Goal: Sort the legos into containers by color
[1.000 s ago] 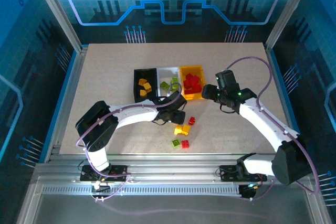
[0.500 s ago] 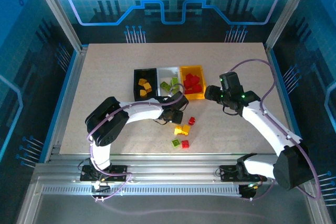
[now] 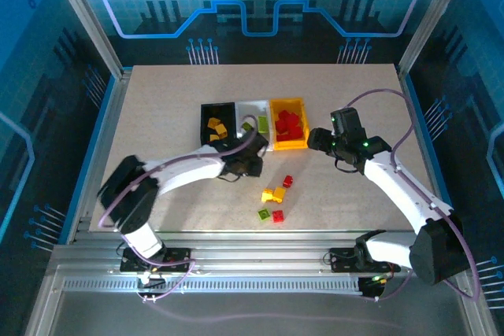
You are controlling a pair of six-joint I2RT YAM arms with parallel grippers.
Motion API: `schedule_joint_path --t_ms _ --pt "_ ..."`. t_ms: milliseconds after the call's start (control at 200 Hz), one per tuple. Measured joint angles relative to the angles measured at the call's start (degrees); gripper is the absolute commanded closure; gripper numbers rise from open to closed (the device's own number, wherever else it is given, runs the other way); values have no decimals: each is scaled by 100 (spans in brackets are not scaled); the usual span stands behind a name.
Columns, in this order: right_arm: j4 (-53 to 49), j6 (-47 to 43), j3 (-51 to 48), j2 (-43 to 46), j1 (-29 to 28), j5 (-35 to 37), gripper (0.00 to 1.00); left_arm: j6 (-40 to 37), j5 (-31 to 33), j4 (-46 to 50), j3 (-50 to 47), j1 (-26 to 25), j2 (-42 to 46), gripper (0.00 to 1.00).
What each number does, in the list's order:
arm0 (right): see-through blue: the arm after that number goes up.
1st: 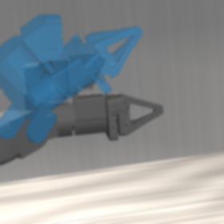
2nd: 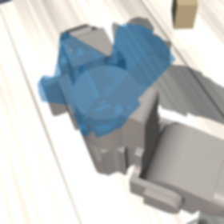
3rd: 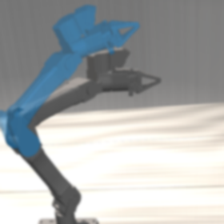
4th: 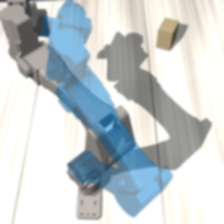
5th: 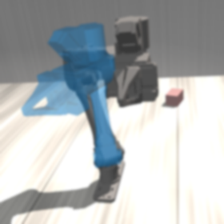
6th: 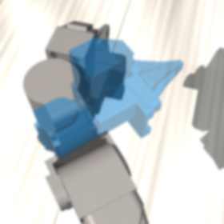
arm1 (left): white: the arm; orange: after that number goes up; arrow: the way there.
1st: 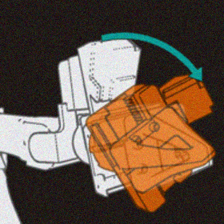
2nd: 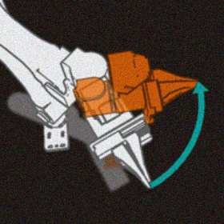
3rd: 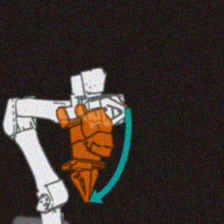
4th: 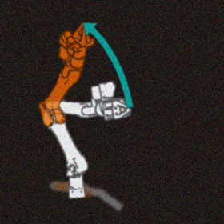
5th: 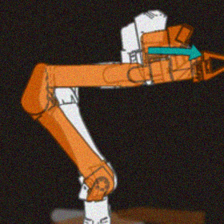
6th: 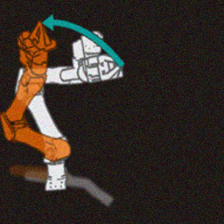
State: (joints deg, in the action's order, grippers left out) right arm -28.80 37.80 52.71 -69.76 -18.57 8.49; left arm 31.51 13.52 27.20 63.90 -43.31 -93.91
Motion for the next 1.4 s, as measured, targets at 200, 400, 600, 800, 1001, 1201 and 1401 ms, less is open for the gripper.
schedule_joint_path --t_ms 200,400,600,800,1001,1201,1401 --pt "57 59 -24 0 0 -4 25 -42 262 105 308 1316 748 66" --pt "50 81 -33 0 0 -22 24 -114 319 92 1036 2072 -286 67" --pt "-28 79 -33 7 2 -31 25 -195 319 133 1836 2365 -1438 61" --pt "-118 76 -39 44 2 -260 24 -313 262 260 2308 2446 -1873 39" --pt "-146 101 -212 37 0 -581 23 -289 28 297 2306 2367 -1657 15" --pt "-205 319 -455 -260 -356 -708 21 -162 -293 -2 1574 1884 -120 1" --pt "-76 457 -448 -1051 -1255 -767 21 9 -485 -485 234 1309 1412 1"
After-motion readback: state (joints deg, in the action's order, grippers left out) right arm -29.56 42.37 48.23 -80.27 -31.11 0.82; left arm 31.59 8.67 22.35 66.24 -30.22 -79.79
